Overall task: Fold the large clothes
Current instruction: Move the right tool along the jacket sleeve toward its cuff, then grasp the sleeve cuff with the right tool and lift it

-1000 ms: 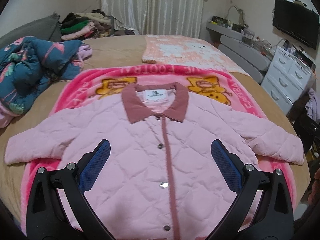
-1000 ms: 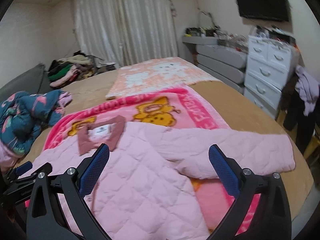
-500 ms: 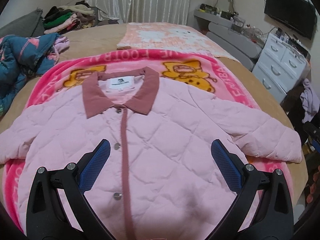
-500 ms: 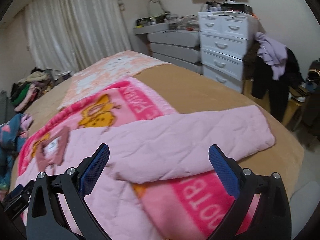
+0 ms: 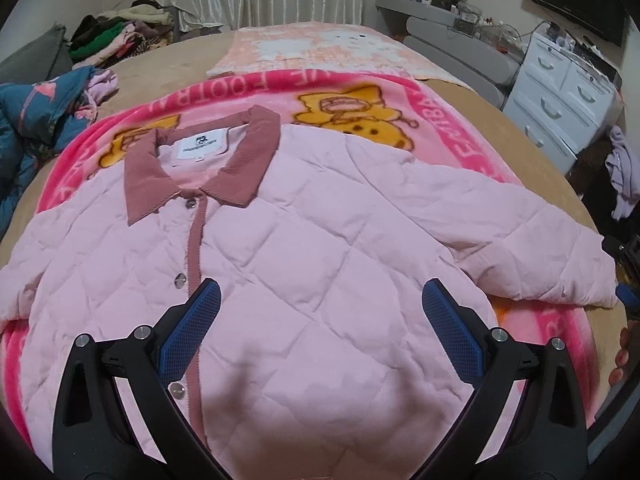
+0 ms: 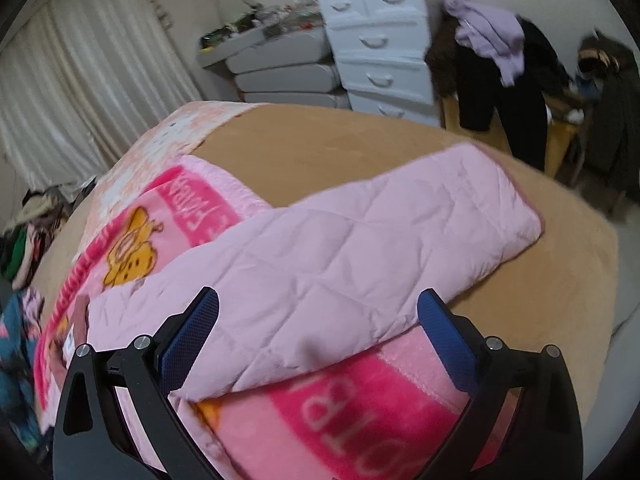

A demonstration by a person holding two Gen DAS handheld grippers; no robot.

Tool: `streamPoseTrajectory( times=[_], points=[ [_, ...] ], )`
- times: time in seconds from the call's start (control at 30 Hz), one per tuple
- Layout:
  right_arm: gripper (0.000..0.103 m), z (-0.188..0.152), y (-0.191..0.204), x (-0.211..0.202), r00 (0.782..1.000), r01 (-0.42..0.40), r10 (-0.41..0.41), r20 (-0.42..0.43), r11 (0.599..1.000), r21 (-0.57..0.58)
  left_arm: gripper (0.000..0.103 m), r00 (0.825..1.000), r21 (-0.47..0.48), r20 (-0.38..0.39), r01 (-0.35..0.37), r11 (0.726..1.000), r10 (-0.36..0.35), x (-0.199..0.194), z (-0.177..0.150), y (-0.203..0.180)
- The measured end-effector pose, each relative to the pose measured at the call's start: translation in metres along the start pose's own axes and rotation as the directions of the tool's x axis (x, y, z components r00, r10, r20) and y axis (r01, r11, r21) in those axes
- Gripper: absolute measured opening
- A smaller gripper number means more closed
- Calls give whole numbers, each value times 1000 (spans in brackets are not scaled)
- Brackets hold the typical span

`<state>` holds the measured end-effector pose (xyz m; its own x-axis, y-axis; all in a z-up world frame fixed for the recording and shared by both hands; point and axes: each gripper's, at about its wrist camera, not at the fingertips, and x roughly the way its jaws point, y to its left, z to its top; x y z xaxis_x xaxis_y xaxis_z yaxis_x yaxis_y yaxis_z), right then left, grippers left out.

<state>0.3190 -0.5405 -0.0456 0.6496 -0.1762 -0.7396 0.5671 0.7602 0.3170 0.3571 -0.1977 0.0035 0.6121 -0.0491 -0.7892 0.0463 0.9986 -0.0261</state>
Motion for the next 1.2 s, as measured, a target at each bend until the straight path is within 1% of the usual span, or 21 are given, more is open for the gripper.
streamPoseTrajectory(
  times=[0.23, 0.37, 0.4, 0.47, 0.5, 0.6, 0.67, 0.7, 0.83, 0.9, 0.93, 0.97, 1.0, 1.03, 1.07, 1.17, 1.2],
  points=[
    [99, 6, -32, 21, 999, 37, -33, -36, 991, 125, 94, 999, 28, -17, -32, 999, 33, 11, 0, -13],
    [99, 9, -55, 30, 997, 73, -64, -50, 976, 205, 94, 999, 27, -36, -33, 999, 34, 20, 1, -18],
    [99, 10, -60, 34, 996, 72, -60, -60, 972, 224, 94, 999, 26, -42, -33, 999, 34, 22, 1, -19],
    [99, 12, -73, 43, 997, 46, -25, -78, 958, 282, 94, 998, 24, -60, -27, 999, 29, 28, 1, -20],
    [99, 12, -81, 48, 996, 43, -16, -85, 946, 320, 94, 997, 25, -66, -23, 999, 25, 30, 0, -20],
    [99, 11, -96, 64, 993, 53, -9, -114, 921, 385, 94, 996, 35, -82, -28, 999, 31, 34, 0, -21],
    [99, 13, -106, 79, 989, 44, 19, -144, 905, 422, 94, 995, 39, -89, -32, 999, 35, 35, 0, -20],
    [99, 14, -113, 85, 990, 26, 41, -137, 892, 452, 94, 995, 44, -94, -36, 998, 40, 35, 1, -18],
    [99, 17, -131, 91, 990, -76, 128, -60, 842, 534, 94, 995, 42, -84, -52, 998, 55, 30, 5, -8],
    [96, 18, -138, 91, 989, -117, 149, -11, 820, 560, 94, 995, 24, -82, -54, 998, 55, 26, 7, 0],
    [89, 17, -143, 90, 988, -139, 156, 19, 808, 573, 94, 995, 18, -80, -53, 998, 54, 24, 8, 3],
    [66, 17, -148, 89, 988, -140, 147, 35, 798, 587, 94, 995, 16, -78, -53, 998, 54, 21, 8, 5],
    [50, 16, -153, 89, 987, -152, 153, 50, 786, 599, 94, 996, 18, -76, -54, 998, 55, 18, 9, 7],
    [37, 15, -159, 90, 980, -190, 185, 72, 765, 615, 94, 996, 22, -73, -55, 998, 56, 14, 10, 10],
    [30, 15, -162, 91, 973, -220, 217, 81, 752, 622, 94, 996, 24, -70, -54, 998, 55, 11, 11, 12],
    [20, 26, -149, 73, 968, -251, 217, 128, 788, 561, 94, 996, 17, -69, -50, 999, 51, 1, 13, 21],
    [19, 31, -143, 65, 964, -267, 221, 150, 806, 529, 94, 996, 13, -69, -52, 999, 52, -3, 14, 24]
  ],
)
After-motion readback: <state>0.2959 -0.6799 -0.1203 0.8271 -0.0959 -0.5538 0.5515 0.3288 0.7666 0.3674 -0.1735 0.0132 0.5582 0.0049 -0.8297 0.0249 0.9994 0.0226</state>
